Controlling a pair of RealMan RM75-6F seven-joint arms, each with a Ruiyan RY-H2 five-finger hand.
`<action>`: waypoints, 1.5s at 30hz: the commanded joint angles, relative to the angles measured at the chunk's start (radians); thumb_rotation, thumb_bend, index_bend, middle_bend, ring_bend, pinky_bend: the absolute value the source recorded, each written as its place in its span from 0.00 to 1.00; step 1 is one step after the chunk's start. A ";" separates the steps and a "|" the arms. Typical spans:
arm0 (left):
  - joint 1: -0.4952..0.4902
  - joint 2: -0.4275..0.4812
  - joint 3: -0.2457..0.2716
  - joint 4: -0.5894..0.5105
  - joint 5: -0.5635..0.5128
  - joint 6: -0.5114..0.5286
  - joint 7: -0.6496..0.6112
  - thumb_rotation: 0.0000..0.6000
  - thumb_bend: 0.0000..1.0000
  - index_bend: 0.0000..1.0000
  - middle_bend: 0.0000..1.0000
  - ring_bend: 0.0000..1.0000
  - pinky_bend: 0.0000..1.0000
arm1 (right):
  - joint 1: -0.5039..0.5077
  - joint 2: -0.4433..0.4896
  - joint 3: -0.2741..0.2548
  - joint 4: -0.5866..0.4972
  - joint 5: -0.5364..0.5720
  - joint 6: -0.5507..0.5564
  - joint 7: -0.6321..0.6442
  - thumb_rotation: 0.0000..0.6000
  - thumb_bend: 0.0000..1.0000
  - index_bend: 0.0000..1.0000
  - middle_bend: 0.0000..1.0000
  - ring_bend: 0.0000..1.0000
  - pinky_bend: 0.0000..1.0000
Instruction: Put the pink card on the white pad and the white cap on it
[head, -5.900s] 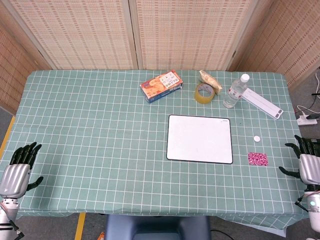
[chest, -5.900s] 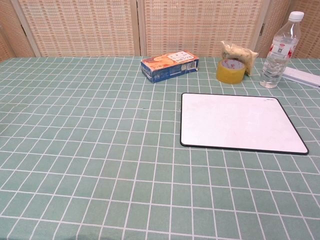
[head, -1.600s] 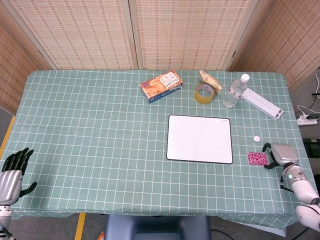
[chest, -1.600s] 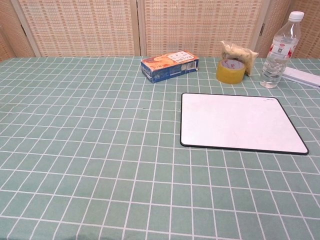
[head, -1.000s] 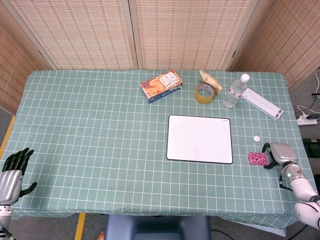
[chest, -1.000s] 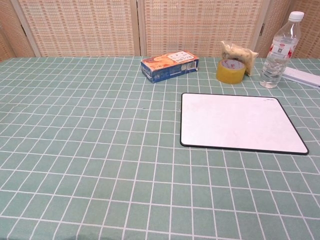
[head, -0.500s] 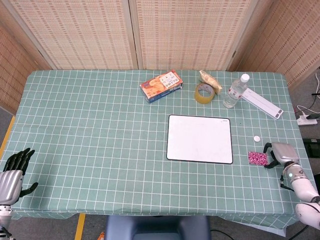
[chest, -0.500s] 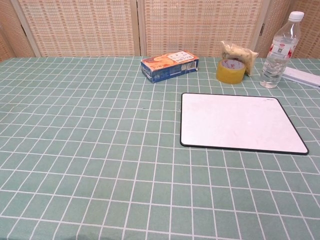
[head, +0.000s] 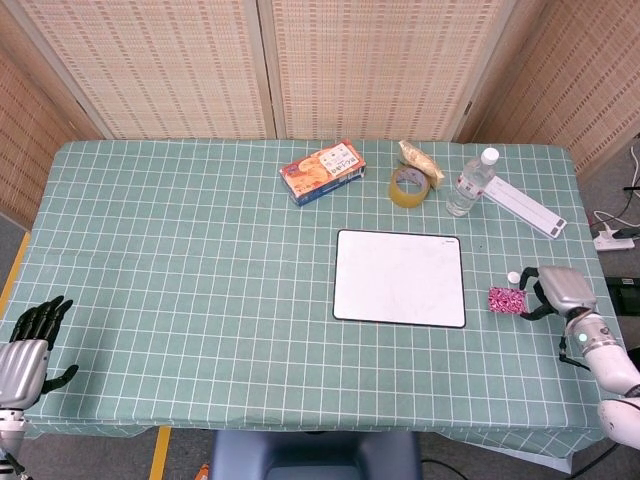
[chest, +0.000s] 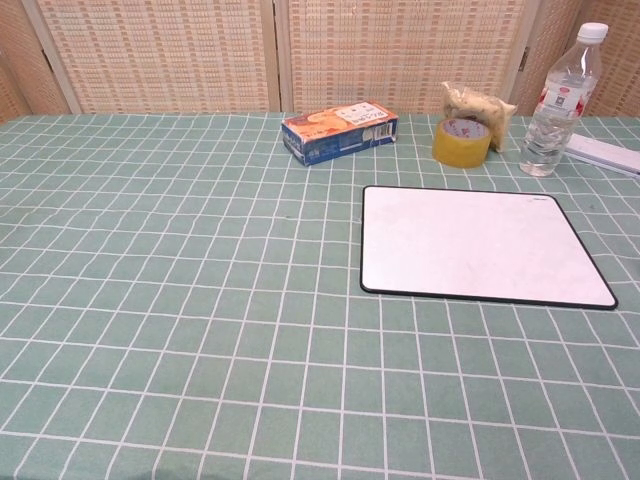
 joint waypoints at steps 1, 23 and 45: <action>-0.001 0.000 0.001 -0.002 0.005 0.003 0.004 1.00 0.17 0.00 0.00 0.00 0.00 | 0.057 0.053 0.047 -0.115 0.042 0.001 -0.106 1.00 0.00 0.52 0.86 0.71 0.60; -0.026 0.006 0.013 -0.013 0.050 -0.009 0.000 1.00 0.17 0.00 0.00 0.00 0.00 | 0.394 -0.251 0.050 -0.018 0.641 -0.088 -0.647 1.00 0.00 0.52 0.87 0.72 0.60; -0.031 0.009 0.017 -0.004 0.053 -0.008 -0.022 1.00 0.17 0.00 0.00 0.00 0.00 | 0.404 -0.227 0.036 -0.051 0.709 -0.026 -0.658 1.00 0.00 0.38 0.87 0.72 0.61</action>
